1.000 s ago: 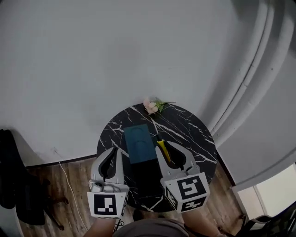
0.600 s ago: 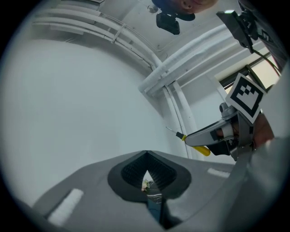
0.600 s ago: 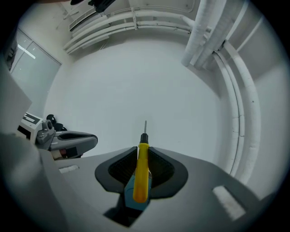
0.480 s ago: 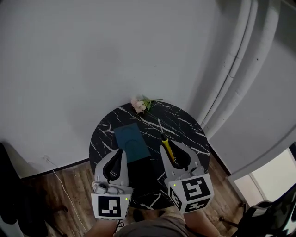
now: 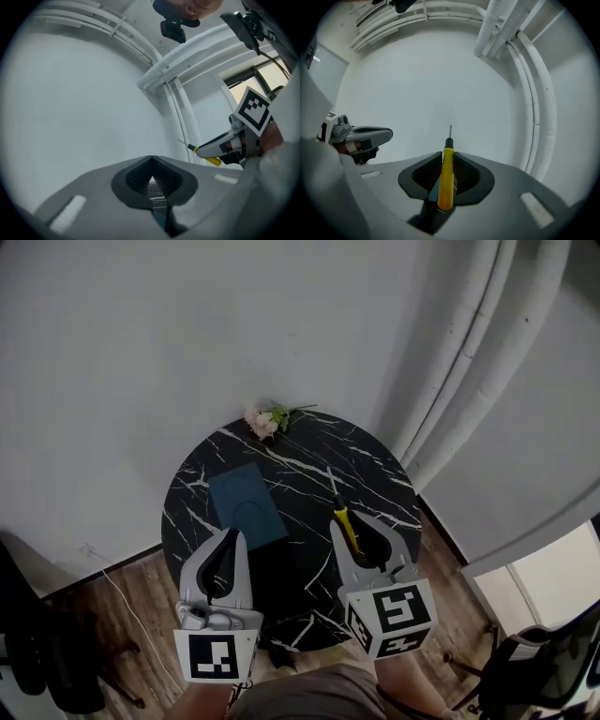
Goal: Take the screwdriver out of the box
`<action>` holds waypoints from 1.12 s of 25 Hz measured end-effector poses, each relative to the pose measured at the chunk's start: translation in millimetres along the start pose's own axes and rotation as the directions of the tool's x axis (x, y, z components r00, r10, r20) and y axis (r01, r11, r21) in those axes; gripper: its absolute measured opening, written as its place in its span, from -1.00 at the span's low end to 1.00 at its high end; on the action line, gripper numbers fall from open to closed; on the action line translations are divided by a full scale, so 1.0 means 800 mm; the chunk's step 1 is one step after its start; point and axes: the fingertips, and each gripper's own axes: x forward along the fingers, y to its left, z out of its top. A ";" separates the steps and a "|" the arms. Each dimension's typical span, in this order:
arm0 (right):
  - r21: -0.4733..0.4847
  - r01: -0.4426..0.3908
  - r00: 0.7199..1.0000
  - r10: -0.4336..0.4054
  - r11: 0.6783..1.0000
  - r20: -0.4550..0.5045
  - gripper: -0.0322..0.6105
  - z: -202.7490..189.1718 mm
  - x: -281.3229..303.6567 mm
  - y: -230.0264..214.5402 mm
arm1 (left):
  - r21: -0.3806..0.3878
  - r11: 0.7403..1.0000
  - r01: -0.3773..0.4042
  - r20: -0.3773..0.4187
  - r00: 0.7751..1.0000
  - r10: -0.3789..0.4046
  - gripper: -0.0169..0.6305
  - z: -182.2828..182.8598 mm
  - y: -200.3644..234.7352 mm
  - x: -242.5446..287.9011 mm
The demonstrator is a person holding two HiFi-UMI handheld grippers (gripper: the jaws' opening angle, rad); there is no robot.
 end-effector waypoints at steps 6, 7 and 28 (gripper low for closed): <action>0.042 -0.044 0.996 0.047 0.998 -0.079 -0.59 -0.046 0.038 -0.024 | 0.003 0.999 -0.044 -0.077 0.996 0.045 -0.95 -0.026 -0.002 0.023; 0.048 -0.053 0.994 0.057 0.997 -0.096 -0.59 -0.056 0.045 -0.026 | 0.005 0.998 -0.055 -0.089 0.994 0.055 -0.95 -0.030 -0.001 0.024; 0.162 -0.130 0.921 0.180 0.978 -0.347 -0.59 -0.247 0.133 -0.050 | 0.039 0.991 -0.130 -0.275 0.952 0.136 -0.95 -0.130 0.001 0.064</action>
